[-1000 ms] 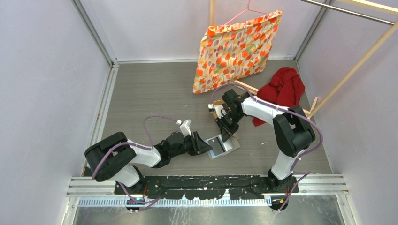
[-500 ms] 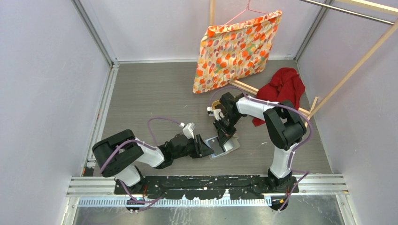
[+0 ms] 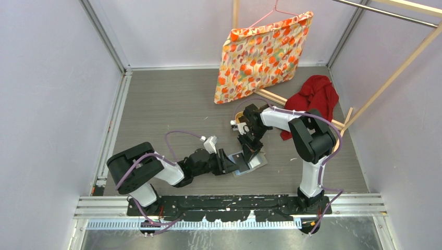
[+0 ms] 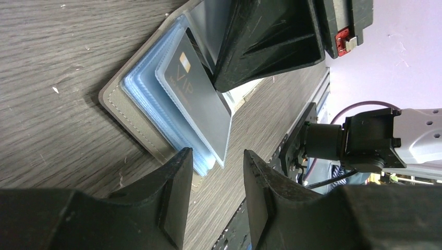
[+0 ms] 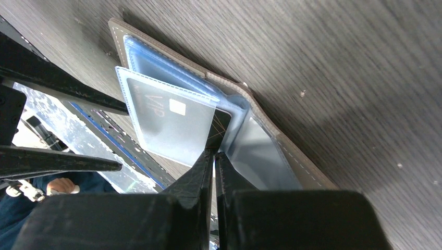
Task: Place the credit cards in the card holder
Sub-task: Insert the credit card into the card holder.
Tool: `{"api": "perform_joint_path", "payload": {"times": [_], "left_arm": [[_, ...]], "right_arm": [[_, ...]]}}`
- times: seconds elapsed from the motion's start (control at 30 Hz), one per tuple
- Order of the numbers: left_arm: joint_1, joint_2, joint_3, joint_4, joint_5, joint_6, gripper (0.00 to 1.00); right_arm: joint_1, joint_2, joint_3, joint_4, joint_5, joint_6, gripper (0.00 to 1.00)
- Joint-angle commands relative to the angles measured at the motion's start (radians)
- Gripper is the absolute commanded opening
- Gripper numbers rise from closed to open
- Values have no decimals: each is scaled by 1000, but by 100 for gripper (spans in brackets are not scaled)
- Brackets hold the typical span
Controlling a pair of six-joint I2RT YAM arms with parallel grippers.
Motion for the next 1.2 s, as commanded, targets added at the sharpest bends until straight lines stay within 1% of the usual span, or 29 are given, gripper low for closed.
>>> {"api": "perform_joint_path", "payload": {"times": [0.0,0.17,0.37,0.6,0.87,1.17], "left_arm": [[-3,-59,26,40,-16,1,42],[-2,-108,37,-39,-36,12,43],[-2,-110,46,-75,-55,-19,43],[-2,-132,53,-159,-87,-21,45],[0,-109,74,-142,-73,-19,45],[0,-93,92,-168,-79,-21,45]], "right_arm": [[1,11,27,10,37,4,10],[2,16,28,6,36,4,10],[2,16,29,5,36,3,11],[2,18,29,4,36,2,11],[2,19,31,2,34,2,11],[2,17,32,-1,29,1,11]]}}
